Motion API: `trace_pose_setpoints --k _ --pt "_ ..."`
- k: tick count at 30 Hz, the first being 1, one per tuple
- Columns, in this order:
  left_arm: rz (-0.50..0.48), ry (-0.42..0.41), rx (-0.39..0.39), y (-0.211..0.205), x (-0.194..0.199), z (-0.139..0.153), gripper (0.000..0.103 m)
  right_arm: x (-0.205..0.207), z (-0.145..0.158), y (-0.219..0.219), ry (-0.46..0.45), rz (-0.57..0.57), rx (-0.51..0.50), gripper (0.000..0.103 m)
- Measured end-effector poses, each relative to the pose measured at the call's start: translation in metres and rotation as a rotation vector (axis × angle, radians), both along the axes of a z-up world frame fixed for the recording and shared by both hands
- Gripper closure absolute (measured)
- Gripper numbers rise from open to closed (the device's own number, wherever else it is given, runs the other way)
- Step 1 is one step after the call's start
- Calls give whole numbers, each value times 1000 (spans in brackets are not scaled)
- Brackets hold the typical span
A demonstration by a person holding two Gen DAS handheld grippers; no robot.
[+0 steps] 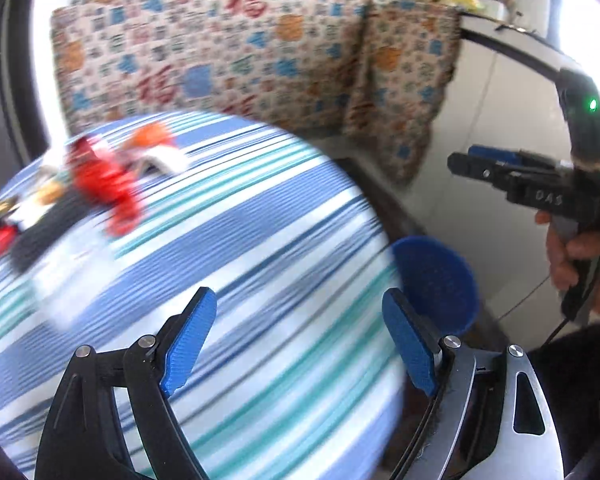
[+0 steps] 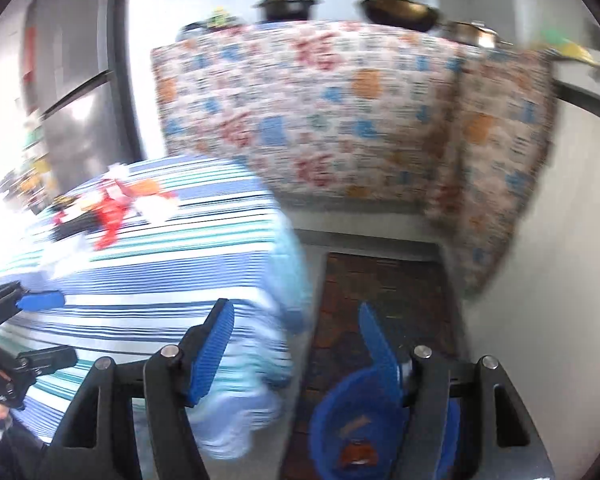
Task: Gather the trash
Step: 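Return to the table and grasp the clear plastic box with left tool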
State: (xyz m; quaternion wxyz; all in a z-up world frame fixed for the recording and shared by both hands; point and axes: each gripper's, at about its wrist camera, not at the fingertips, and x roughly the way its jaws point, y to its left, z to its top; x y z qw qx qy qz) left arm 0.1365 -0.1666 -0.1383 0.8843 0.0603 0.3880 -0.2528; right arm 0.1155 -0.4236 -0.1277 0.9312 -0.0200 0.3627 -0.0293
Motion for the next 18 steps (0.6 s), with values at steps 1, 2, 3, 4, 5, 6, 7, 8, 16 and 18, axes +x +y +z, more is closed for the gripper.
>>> trace_pose_setpoints --k 1,2,3,4,5,6,7,8,16,18 --pt "9 3 12 15 1 -3 17 3 -2 18 13 39 0 36" --pt "20 8 25 29 2 -6 17 6 -5 35 24 77 -5 36" --pt "30 17 37 44 3 -10 17 11 -8 51 33 115 -12 36" --pt "42 30 50 63 6 -13 17 16 -14 70 45 155 -17 36" --pt "44 36 59 77 7 -15 17 21 -20 84 60 185 -17 36" --pt "45 40 74 89 10 -17 17 27 -27 99 81 211 -16 36" --pt "46 42 91 98 12 -20 17 32 -33 110 96 228 -16 36" --pt "48 44 113 106 15 -23 16 37 -40 123 114 247 -20 36" --pt "-41 74 166 137 50 -38 16 53 -75 172 188 312 -84 36" --pt "-56 66 166 141 58 -40 11 55 -79 173 192 309 -69 36"
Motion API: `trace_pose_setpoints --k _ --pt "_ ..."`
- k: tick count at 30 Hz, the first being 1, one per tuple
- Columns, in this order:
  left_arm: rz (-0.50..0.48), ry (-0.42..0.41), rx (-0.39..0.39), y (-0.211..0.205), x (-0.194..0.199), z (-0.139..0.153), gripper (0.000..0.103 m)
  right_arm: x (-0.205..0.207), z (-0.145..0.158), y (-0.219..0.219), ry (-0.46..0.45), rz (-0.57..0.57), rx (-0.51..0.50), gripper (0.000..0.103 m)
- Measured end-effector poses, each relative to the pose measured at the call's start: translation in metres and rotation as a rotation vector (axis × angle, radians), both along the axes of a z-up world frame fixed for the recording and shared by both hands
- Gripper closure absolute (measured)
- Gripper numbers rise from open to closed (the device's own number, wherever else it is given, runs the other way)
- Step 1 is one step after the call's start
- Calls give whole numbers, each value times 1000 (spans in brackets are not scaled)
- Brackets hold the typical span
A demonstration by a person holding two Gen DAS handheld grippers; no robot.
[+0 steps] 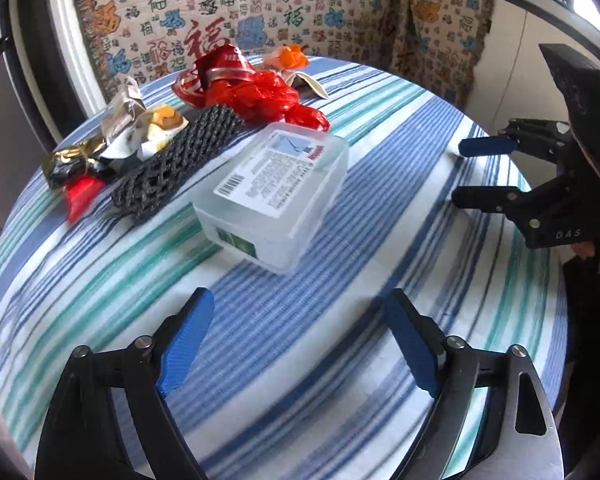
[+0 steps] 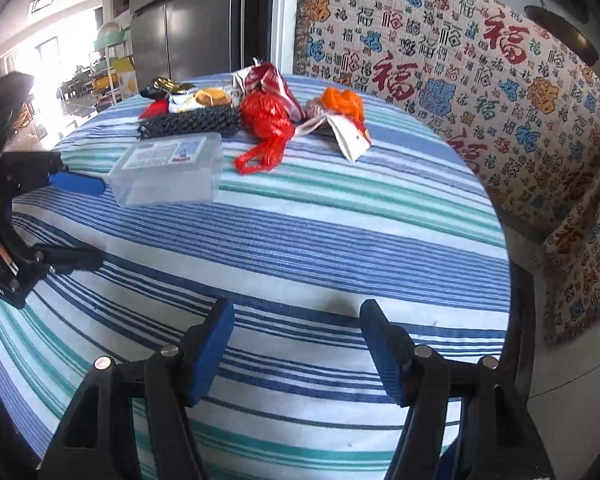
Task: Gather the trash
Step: 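Return to the table and grasp the clear plastic box with left tool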
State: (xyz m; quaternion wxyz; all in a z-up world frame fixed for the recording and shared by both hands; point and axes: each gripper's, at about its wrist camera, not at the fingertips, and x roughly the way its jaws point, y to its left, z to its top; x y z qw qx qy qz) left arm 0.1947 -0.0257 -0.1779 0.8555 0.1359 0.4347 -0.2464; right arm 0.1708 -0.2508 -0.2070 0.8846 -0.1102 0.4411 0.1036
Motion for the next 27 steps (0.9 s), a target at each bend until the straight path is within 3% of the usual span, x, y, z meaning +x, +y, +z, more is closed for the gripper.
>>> trace_pose_setpoints --k 6,15,18,20,23,27 --pt "-39 12 -27 7 33 -2 6 6 -4 -6 10 -12 51 33" --pt "-154 -28 8 -22 51 0 8 11 -4 -8 9 -1 55 31" --pt "-154 -41 3 -22 52 1 20 12 -5 -7 16 1 53 30" --pt "-144 -40 -25 -19 53 3 37 17 -4 -7 26 -1 47 30" --pt "-103 -64 -65 -10 49 8 37 32 -1 -7 27 -21 66 30" --pt "19 -55 -123 9 27 13 39 69 12 -2 5 -56 202 30"
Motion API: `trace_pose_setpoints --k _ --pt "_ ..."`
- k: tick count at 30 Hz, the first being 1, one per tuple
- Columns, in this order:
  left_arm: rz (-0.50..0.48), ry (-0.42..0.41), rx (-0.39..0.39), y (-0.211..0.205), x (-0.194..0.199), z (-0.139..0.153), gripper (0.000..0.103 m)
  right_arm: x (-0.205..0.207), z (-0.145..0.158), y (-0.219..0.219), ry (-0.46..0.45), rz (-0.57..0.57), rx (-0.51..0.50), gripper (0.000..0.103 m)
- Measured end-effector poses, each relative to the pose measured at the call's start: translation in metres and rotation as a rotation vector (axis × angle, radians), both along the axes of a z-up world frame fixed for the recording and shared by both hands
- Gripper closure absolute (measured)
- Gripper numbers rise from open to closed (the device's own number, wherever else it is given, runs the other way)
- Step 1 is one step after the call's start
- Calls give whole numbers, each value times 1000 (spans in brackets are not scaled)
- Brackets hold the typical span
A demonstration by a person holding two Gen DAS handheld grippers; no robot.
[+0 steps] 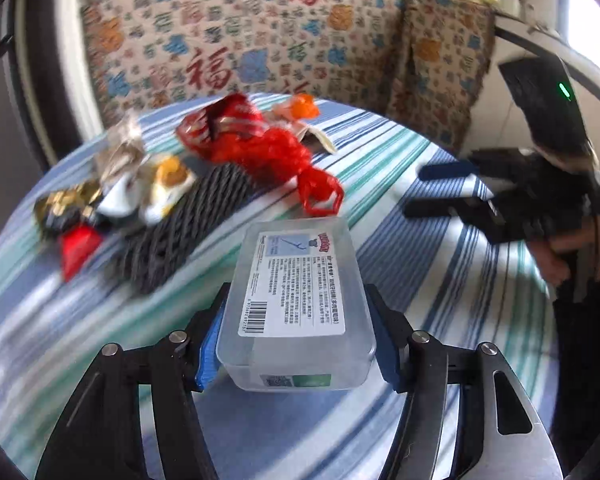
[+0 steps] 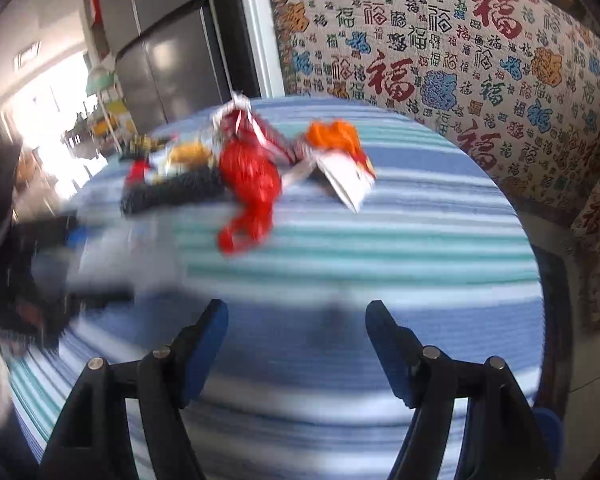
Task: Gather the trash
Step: 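Return to the table and grasp the clear plastic box with left tool, then hold the clear box in left tool while right tool grasps the red plastic bag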
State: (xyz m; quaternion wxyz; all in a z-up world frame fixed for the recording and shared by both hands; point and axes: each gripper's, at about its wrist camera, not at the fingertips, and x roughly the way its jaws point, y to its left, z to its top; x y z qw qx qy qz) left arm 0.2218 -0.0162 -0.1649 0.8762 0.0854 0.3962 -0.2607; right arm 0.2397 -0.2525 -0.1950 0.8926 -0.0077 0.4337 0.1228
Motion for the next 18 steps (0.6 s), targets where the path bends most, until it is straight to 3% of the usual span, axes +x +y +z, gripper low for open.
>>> trace_pose_setpoints --k 3,7,8,10,11,14,18 --pt "74 1 27 8 -21 1 39 26 4 17 5 20 65 30" --pt "188 6 37 19 -38 -1 39 58 -5 40 18 6 12 31" --pt "203 9 45 19 -40 -3 39 64 -8 44 25 4 9 37" --pt "224 18 63 21 -43 -8 39 71 -15 52 53 20 -10 60" --pt "225 26 65 22 -44 -11 39 72 -18 55 70 32 -19 82" --pt "232 40 55 26 -44 -13 38 61 -14 57 79 37 -34 89" --pt "295 70 -2 43 -36 -13 38 20 -6 45 96 42 -108 90"
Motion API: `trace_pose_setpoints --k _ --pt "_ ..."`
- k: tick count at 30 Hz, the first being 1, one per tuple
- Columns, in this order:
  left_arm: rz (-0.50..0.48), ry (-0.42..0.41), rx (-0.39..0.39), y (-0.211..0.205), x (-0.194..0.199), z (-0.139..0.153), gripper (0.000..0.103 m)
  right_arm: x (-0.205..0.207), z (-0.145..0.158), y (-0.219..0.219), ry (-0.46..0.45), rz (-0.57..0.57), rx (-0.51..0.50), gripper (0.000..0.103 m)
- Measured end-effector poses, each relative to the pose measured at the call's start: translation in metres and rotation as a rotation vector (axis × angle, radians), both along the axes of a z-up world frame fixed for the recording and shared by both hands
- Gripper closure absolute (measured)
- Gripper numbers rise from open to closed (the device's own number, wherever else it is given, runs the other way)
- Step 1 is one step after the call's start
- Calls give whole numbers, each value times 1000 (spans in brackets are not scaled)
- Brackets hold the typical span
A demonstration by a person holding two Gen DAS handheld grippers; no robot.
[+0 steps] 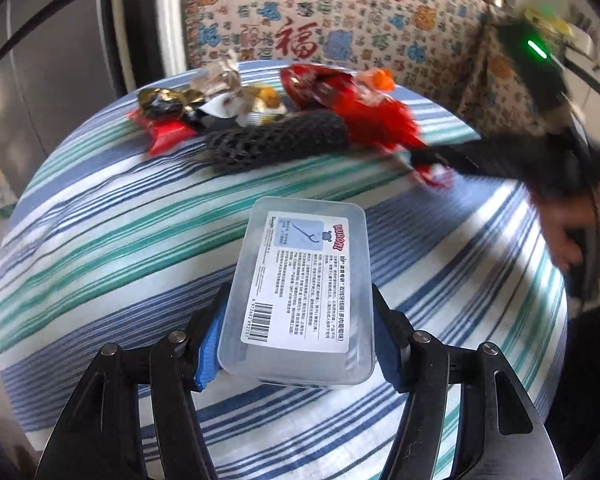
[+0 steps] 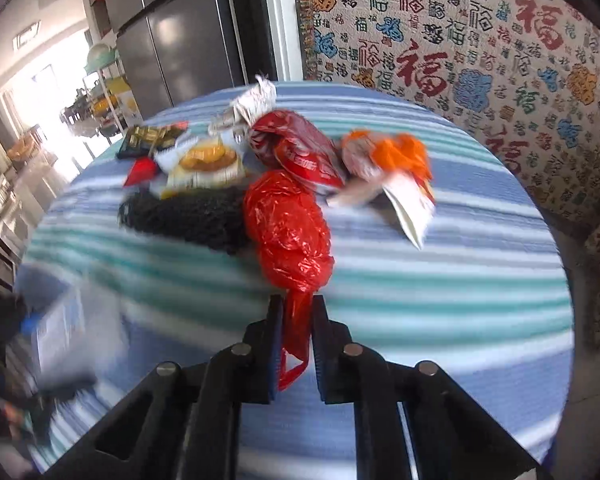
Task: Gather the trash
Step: 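Hold the clear box in left tool while right tool grasps the red plastic bag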
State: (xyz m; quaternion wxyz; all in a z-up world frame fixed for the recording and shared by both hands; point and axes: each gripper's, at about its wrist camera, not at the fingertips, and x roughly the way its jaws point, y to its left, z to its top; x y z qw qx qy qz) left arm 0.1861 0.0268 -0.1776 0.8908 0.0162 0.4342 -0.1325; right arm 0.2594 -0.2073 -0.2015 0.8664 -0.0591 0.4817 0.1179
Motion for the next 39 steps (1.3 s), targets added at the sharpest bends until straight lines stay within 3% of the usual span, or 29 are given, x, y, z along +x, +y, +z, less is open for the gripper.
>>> trace_pose_setpoints --k 5,7,8,9,13,15,20,29,39 --pt "43 11 -64 11 1 -1 28 -50 0 -24 -11 -27 -57 86" --pt "26 11 -35 5 0 -3 19 -55 -1 -28 -29 -24 -55 54" --pt "18 10 -19 1 -2 -4 12 -57 -3 -29 -26 -21 -50 31" --pt "13 8 3 -3 -2 -6 9 -58 -4 -31 -28 -17 -41 29" --pt "-25 23 104 -18 1 -11 0 -55 -4 -23 -43 23 -52 28" --pt "-24 30 102 -17 7 -12 0 -49 -5 -24 -43 -2 -43 20" --pt "15 33 101 -11 20 -13 0 -36 -6 -19 -31 -26 -53 16" --pt "35 34 104 -11 23 -13 0 -16 -9 -20 -14 -24 -50 0" --pt "-26 41 104 -9 20 -12 0 -15 -7 -22 4 9 -54 0"
